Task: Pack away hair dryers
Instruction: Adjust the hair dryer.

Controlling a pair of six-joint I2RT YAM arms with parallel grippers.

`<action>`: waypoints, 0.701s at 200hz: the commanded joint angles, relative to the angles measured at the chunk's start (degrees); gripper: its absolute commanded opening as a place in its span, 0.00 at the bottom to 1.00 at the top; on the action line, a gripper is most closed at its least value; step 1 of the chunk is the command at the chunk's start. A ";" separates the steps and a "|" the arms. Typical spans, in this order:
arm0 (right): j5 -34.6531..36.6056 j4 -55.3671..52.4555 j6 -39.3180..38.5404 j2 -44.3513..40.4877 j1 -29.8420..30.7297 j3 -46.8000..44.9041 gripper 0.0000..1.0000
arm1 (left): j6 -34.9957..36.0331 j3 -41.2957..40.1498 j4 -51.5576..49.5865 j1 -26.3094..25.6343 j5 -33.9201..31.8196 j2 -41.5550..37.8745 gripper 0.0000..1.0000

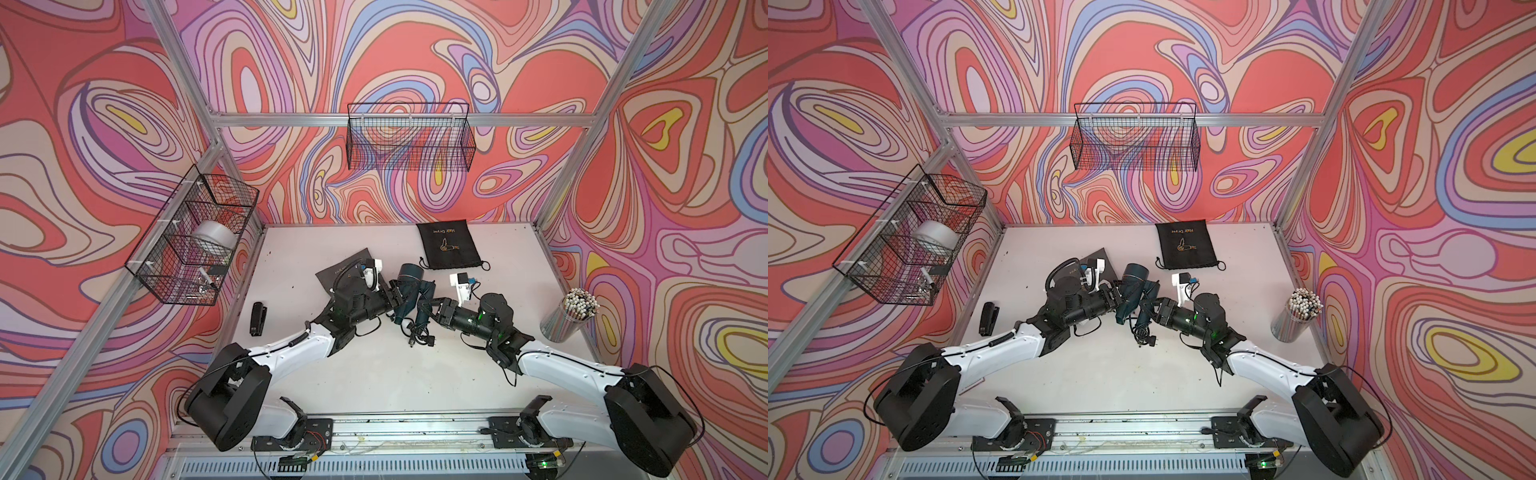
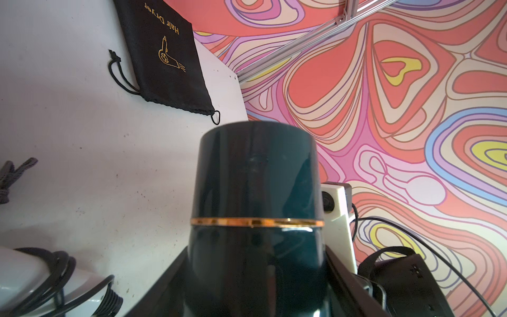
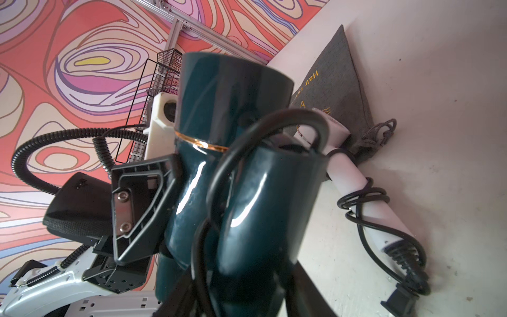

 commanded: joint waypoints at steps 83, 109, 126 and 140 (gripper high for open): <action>1.63 -6.12 -1.75 -7.00 -1.90 0.93 0.15 | 6.15 6.78 -3.57 -1.12 4.47 2.01 0.72; 2.78 -15.24 -2.83 -13.53 -6.75 0.02 0.13 | 16.50 12.85 -18.73 -1.12 0.41 0.36 1.00; 2.46 -24.49 -5.03 -16.89 -11.50 1.33 0.11 | 22.77 17.20 -27.61 -1.12 -3.68 0.12 1.00; 2.42 -33.49 -8.04 -18.24 -15.85 3.89 0.11 | 27.84 21.25 -33.74 -1.12 -6.75 1.31 1.00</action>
